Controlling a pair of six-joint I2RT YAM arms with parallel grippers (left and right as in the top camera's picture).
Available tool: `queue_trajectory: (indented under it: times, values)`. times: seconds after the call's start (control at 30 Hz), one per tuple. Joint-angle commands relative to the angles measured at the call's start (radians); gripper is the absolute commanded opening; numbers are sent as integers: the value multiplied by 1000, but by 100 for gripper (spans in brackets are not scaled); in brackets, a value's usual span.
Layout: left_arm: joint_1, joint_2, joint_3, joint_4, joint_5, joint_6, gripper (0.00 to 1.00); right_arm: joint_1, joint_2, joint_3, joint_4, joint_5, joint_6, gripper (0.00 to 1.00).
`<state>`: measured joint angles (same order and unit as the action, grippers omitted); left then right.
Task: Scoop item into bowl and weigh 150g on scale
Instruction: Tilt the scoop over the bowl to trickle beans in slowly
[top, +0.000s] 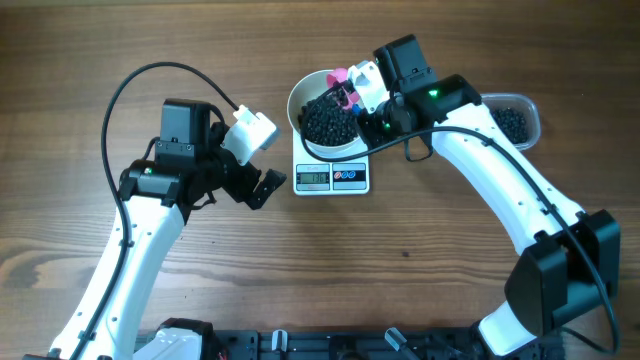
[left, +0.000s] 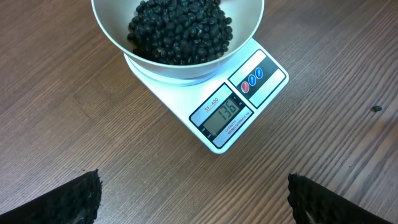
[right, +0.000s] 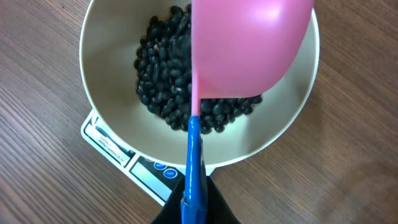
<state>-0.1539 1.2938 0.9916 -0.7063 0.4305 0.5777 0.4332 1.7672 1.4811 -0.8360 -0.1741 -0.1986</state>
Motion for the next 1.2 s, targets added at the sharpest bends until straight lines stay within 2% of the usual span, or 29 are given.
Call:
queue_trajectory:
  times: [0.0, 0.3, 1.17]
  values:
    - [5, -3, -6, 3, -2, -10, 100, 6, -33, 28, 8, 18, -50, 4]
    - [5, -3, -6, 3, -2, -10, 100, 6, -33, 28, 10, 19, -90, 4]
    - [5, -3, -6, 3, -2, -10, 100, 6, -33, 28, 13, 18, -90, 4]
